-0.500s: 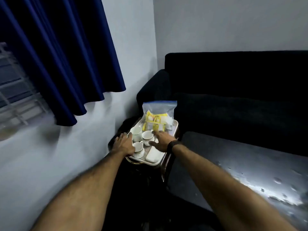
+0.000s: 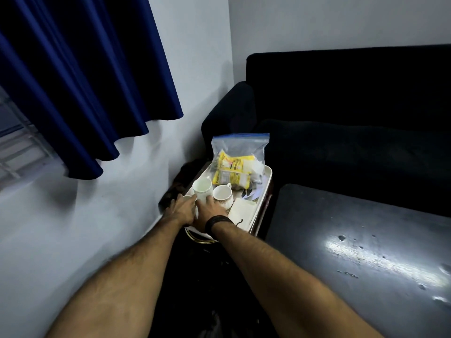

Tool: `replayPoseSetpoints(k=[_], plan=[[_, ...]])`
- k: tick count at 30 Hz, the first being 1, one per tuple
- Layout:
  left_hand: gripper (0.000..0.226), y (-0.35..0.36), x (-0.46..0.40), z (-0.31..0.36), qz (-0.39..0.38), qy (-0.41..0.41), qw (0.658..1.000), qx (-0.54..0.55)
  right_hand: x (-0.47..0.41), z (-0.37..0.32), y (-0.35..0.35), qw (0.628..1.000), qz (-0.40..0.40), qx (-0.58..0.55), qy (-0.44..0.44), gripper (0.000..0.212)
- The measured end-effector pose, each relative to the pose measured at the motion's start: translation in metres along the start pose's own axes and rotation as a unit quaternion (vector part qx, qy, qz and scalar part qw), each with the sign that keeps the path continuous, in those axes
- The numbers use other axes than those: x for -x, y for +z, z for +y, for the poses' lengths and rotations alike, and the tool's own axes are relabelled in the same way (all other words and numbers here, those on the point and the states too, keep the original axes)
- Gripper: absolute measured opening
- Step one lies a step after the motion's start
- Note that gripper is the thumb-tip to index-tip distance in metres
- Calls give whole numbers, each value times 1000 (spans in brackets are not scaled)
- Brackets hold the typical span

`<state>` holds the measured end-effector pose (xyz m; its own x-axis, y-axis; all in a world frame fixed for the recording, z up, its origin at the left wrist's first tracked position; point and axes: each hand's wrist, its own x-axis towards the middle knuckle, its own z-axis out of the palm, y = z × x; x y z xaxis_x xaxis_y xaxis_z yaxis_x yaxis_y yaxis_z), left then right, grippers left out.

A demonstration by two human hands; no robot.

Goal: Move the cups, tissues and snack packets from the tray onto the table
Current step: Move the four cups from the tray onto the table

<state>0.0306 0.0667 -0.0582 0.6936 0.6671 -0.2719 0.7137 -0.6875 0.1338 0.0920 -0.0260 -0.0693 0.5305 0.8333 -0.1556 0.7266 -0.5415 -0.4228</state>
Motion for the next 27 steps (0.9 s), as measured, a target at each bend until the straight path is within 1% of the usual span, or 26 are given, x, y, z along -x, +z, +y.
replayPoseSetpoints(k=[2, 3, 5, 7, 8, 9, 12, 15, 18, 20, 22, 27], plan=[[67, 4, -1, -3, 11, 5, 1000, 8, -4, 0, 6, 1000, 12, 8, 1, 56], [67, 5, 0, -5, 19, 8, 1000, 13, -3, 1, 9, 1000, 13, 8, 0, 57], [66, 7, 4, -7, 37, 8, 999, 17, 4, 5, 14, 1000, 19, 5, 0, 63], [65, 10, 11, -6, 54, 2, 998, 12, 12, 10, 16, 999, 28, -28, -4, 75], [65, 11, 15, -4, 69, -1, 998, 10, 16, 12, 15, 998, 39, -50, -11, 77], [66, 10, 20, -2, 87, -2, 996, 12, 21, 14, 12, 996, 55, -64, -18, 73], [69, -1, 31, 12, 147, 11, 989, 30, 30, 20, -6, 989, 125, -75, -28, 52], [69, -20, 41, 37, 196, 38, 979, 40, 40, 35, -36, 982, 172, -67, -27, 52], [69, -34, 50, 74, 226, 75, 970, 43, 58, 64, -73, 975, 212, -59, -3, 50], [69, -34, 59, 106, 225, 99, 968, 47, 78, 93, -98, 973, 223, -49, 21, 48], [68, -27, 69, 141, 204, 120, 970, 50, 103, 126, -117, 971, 230, -37, 49, 47], [64, 19, 100, 228, 153, 178, 971, 41, 176, 223, -138, 961, 240, -26, 135, 40]])
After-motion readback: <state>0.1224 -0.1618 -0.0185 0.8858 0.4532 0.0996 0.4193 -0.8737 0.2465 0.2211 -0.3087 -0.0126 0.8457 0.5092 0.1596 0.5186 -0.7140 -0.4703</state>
